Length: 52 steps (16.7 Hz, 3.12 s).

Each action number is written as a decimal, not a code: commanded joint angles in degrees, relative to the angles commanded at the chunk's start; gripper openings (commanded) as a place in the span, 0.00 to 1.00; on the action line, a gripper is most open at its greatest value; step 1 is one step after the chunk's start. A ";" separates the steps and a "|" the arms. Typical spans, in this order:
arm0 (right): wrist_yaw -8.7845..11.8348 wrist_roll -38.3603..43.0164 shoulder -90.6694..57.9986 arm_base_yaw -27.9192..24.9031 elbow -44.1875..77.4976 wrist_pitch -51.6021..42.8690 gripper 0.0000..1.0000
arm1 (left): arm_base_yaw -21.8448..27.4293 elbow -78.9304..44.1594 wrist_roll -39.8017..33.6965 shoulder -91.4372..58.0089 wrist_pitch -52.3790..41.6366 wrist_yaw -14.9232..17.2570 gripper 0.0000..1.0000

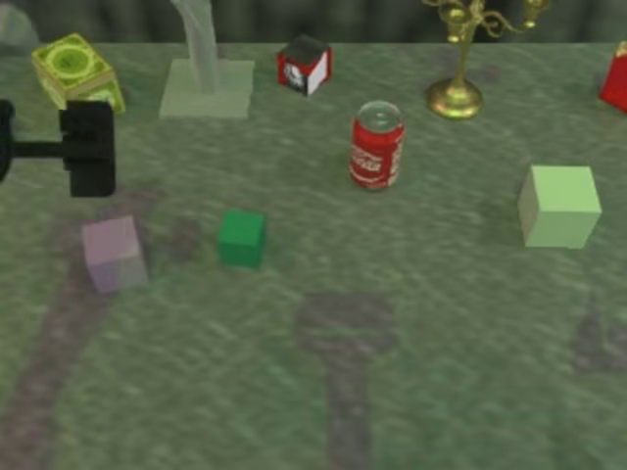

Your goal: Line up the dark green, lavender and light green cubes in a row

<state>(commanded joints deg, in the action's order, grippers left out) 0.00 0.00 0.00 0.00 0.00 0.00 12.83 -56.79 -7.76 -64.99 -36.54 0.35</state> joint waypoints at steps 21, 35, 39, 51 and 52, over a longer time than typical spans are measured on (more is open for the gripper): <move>0.00 0.00 0.00 0.00 0.00 0.00 1.00 | 12.15 -57.46 -7.55 -67.38 -35.26 -0.08 1.00; 0.00 0.00 0.00 0.00 0.00 0.00 1.00 | 12.38 -45.71 -7.46 -72.65 -18.32 -0.05 1.00; 0.00 0.00 0.00 0.00 0.00 0.00 1.00 | 12.38 -45.71 -7.46 -72.65 -18.32 -0.05 0.70; 0.00 0.00 0.00 0.00 0.00 0.00 1.00 | 12.38 -45.71 -7.46 -72.65 -18.32 -0.05 0.00; 0.00 0.00 0.00 0.00 0.00 0.00 1.00 | 12.38 -45.71 -7.46 -72.65 -18.32 -0.05 0.00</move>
<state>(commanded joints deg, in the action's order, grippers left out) 0.00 0.00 0.00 0.00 0.00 0.00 25.21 -102.50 -15.22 -137.64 -54.86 0.30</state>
